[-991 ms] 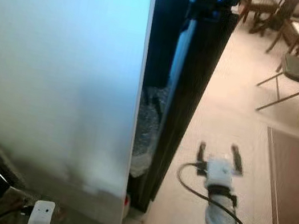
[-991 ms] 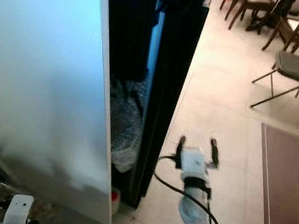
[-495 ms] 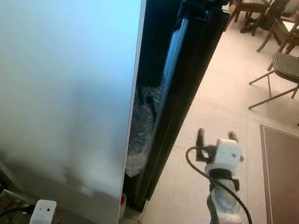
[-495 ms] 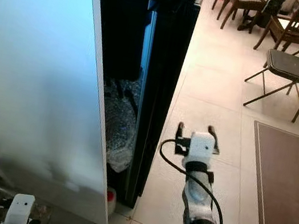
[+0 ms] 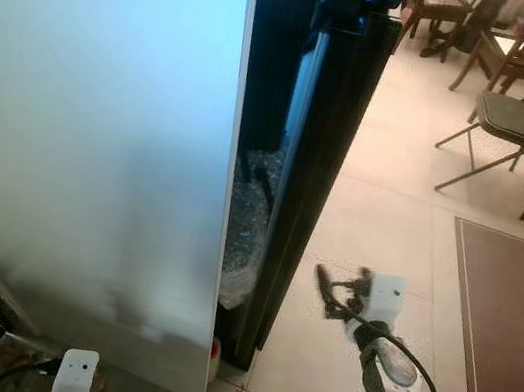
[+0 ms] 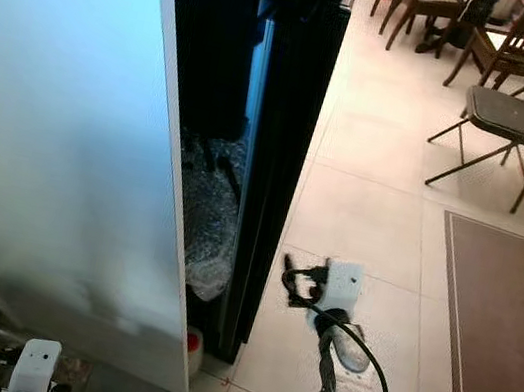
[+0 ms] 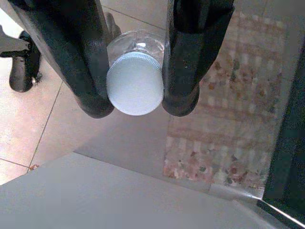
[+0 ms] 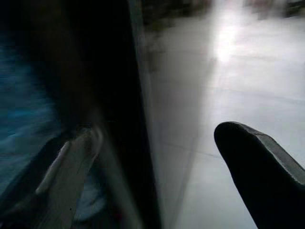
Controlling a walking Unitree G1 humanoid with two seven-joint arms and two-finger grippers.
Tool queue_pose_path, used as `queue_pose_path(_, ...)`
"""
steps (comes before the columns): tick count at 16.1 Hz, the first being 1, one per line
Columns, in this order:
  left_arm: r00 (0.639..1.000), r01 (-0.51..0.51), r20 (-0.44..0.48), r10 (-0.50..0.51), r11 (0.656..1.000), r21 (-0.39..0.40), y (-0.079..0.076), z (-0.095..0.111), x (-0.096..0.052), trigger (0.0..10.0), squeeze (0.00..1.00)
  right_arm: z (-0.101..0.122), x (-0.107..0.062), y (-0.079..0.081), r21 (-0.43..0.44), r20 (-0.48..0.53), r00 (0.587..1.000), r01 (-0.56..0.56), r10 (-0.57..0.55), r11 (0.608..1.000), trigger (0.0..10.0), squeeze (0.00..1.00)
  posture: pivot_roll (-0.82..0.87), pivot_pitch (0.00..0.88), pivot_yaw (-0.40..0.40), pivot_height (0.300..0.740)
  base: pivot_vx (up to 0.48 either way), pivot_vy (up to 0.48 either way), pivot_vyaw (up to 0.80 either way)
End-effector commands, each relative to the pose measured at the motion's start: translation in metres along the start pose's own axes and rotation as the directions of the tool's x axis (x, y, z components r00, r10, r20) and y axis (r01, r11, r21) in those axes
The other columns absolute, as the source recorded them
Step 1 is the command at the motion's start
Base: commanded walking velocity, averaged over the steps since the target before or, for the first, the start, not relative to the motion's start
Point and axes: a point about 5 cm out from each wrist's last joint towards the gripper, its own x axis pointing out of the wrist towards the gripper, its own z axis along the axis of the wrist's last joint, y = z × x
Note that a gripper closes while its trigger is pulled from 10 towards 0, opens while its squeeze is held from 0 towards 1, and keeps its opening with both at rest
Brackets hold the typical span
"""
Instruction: Restocking fridge
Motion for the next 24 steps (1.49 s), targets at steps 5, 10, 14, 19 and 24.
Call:
queue_pose_path(5, 1.0, -0.013, -0.003, 0.013, 1.0, -0.019, 0.0, -0.001, 0.0, 10.0, 0.0, 0.018, 0.012, -0.004, 0.08, 0.012, 0.999, -0.054, 0.053, 0.995, 10.0, 0.0, 0.02, 0.0, -0.013, 0.74, 0.0, 0.0, 0.0)
queue_pose_path(10, 1.0, -0.009, -0.007, 0.009, 1.0, -0.018, -0.001, -0.002, 0.0, 10.0, 0.0, 0.033, 0.024, 0.006, 0.064, 0.034, 0.99, -0.14, 0.138, 0.988, 10.0, 1.0, 0.03, 0.0, -0.018, 0.74, 0.0, 0.0, 0.0)
queue_pose_path(14, 1.0, -0.004, -0.012, 0.003, 1.0, -0.015, -0.002, -0.003, 0.0, 10.0, 0.0, 0.028, 0.022, 0.01, 0.05, 0.013, 0.985, -0.175, 0.174, 0.983, 10.0, 0.0, 0.02, 0.0, -0.015, 0.74, 0.0, 0.0, 0.0)
queue_pose_path(19, 1.0, 0.005, -0.014, -0.006, 1.0, -0.01, -0.004, -0.004, -0.001, 10.0, 0.0, 0.034, 0.027, 0.012, 0.029, -0.02, 0.971, -0.237, 0.238, 0.971, 10.0, 0.0, 0.02, 0.0, -0.023, 0.74, 0.0, 0.0, 0.0)
queue_pose_path(24, 1.0, 0.007, -0.012, -0.007, 1.0, -0.021, -0.006, -0.003, 0.0, 10.0, 0.0, 0.046, 0.034, 0.014, -0.008, -0.038, 0.964, -0.262, 0.262, 0.965, 10.0, 0.0, 0.03, 0.0, -0.038, 0.74, 0.0, 0.0, 0.0)
